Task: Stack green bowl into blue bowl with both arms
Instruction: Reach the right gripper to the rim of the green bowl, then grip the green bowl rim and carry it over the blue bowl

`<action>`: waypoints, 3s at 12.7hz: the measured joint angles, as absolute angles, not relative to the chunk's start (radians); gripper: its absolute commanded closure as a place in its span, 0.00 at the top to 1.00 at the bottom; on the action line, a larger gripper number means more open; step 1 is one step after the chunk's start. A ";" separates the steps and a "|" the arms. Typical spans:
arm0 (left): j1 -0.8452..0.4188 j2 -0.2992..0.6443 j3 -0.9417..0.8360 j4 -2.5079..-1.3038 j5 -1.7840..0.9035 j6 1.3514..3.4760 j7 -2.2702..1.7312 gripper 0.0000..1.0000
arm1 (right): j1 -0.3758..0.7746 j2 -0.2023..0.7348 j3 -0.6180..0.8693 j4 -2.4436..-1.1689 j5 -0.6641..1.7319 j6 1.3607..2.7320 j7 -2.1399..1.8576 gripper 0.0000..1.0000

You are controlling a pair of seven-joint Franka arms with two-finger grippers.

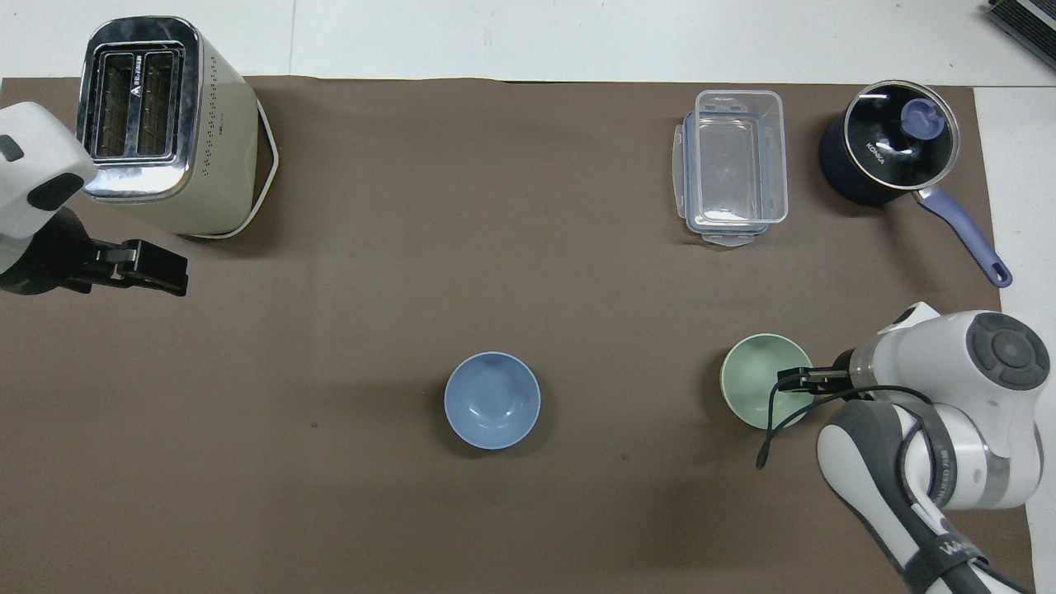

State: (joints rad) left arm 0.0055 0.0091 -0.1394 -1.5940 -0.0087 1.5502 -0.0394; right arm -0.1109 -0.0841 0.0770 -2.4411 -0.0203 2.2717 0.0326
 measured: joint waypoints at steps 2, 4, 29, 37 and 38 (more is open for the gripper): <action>0.005 0.009 -0.139 -1.594 -0.009 1.550 -0.039 1.00 | -0.111 -0.084 0.077 -2.441 -0.020 2.272 0.032 0.63; 0.005 0.009 -0.139 -1.594 -0.009 1.550 -0.039 1.00 | -0.109 -0.084 0.078 -2.441 -0.006 2.272 0.032 0.59; 0.006 0.009 -0.139 -1.594 -0.009 1.550 -0.039 1.00 | 0.521 0.058 0.100 -2.116 0.184 2.223 0.558 0.00; 0.006 0.009 -0.139 -1.594 -0.009 1.550 -0.039 1.00 | 0.557 0.141 0.099 -2.115 0.184 2.308 0.584 0.34; 0.006 0.009 -0.139 -1.594 -0.009 1.550 -0.039 1.00 | 0.557 0.143 0.099 -2.115 0.184 2.310 0.584 0.50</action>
State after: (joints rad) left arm 0.0055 0.0091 -0.1390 -1.5940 -0.0087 1.5502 -0.0390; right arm 0.5568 0.1433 0.0990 -2.1151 0.1845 2.3097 0.5842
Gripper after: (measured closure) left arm 0.000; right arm 0.881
